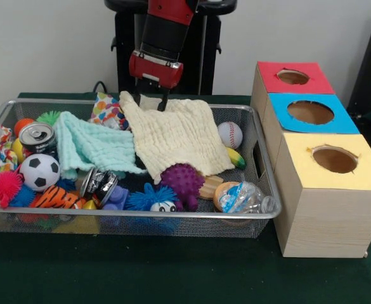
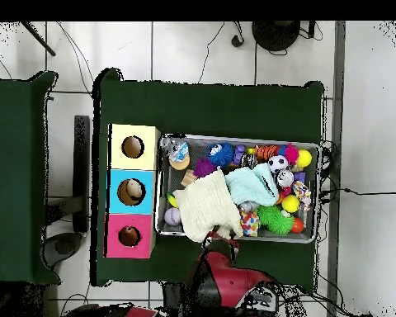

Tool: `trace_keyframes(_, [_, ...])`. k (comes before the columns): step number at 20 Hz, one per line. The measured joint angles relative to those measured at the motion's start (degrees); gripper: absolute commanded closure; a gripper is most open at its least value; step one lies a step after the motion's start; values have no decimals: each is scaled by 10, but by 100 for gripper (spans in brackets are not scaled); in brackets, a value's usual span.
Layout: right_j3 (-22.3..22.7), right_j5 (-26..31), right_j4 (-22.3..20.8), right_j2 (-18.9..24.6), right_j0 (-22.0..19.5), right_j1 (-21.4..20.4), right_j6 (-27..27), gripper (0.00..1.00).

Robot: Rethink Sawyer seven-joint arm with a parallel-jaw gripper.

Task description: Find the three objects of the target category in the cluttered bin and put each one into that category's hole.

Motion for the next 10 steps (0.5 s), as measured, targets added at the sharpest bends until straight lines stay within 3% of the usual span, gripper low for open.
trace_keyframes(2, [-2,-2,3,-1,0,3,0,0])
trace_keyframes(3, [-6,-2,6,-3,0,10,0,100])
trace_keyframes(10, [-11,-2,9,-5,1,18,0,100])
